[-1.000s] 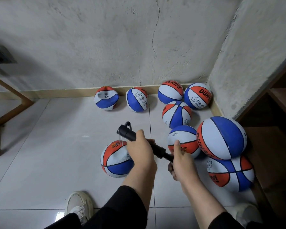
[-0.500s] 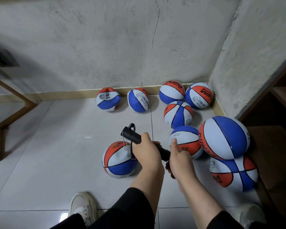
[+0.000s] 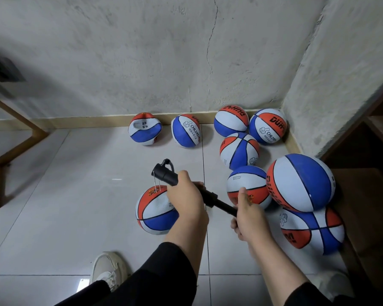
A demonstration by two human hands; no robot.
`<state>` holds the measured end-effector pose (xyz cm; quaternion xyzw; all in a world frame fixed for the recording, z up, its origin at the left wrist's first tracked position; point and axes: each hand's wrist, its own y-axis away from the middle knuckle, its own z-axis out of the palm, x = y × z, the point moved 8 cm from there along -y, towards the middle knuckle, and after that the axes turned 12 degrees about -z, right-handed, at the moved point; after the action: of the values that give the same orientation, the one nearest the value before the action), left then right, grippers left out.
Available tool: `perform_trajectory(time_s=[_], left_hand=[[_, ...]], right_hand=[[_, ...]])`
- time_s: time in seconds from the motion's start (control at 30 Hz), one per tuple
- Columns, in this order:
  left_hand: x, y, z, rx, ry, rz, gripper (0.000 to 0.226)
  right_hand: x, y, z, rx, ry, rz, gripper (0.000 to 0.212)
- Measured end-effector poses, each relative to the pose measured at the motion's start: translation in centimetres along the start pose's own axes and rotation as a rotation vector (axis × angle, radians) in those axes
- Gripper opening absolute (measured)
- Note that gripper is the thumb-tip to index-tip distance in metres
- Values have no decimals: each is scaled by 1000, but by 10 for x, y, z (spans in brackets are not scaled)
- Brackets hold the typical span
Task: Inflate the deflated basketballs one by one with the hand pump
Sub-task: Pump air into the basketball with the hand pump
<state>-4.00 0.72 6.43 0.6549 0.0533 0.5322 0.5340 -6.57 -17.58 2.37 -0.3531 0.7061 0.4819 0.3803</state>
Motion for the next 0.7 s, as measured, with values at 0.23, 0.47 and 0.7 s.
perform_trajectory(time_s=[0.23,0.47,0.7], left_hand=[[-16,17,3,-19,-8,-6,20],[0,-3,-6,0,-92,30,35],[6,-11,-16,48,-48,5,39]], right_hand=[[-21,7,21,-24,87,-117,70],[-10,4,3,-17,-35,15,70],[4,3,-8,-6,-22,43,71]])
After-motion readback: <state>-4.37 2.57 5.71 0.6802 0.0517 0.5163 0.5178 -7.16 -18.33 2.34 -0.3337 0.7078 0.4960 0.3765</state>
